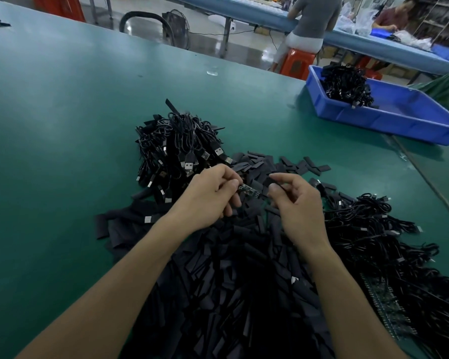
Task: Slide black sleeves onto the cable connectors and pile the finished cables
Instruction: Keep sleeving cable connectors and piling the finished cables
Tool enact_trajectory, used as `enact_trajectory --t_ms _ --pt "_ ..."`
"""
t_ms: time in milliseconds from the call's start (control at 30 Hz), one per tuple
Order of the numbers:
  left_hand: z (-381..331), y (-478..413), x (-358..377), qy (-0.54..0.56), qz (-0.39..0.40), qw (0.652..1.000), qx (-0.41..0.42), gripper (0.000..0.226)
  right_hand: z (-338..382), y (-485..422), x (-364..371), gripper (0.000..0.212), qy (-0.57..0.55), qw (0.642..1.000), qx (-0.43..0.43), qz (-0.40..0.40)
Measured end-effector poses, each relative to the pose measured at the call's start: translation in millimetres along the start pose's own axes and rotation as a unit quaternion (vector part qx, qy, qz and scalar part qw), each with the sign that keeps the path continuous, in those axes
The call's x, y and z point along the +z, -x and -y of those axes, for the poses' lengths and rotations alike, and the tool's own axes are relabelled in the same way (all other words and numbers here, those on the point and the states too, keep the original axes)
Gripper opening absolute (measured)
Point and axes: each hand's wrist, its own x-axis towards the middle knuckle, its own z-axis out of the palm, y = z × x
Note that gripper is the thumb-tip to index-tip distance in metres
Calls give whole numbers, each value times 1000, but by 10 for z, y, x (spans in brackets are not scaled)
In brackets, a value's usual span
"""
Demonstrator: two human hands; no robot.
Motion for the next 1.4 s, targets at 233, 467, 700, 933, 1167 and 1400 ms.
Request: enact_trajectory --t_ms 233,467,700,933,1167,1400 --pt "42 -14 29 -50 -24 998 10 11 -11 13 -49 22 -12 1000 -10 11" --pt "38 -12 25 -47 -43 997 37 29 -20 53 -58 26 -53 998 -28 20" --pt "37 -5 56 -17 -26 999 11 33 17 63 -33 22 -48 997 -56 8" --pt "21 -10 39 -2 -26 1000 15 39 45 68 8 23 -41 997 -64 9" --pt "5 -8 28 0 -18 1000 3 41 51 69 42 32 -38 997 -67 11" --pt "-15 12 -20 -24 5 1000 5 42 49 51 35 31 18 997 -72 5"
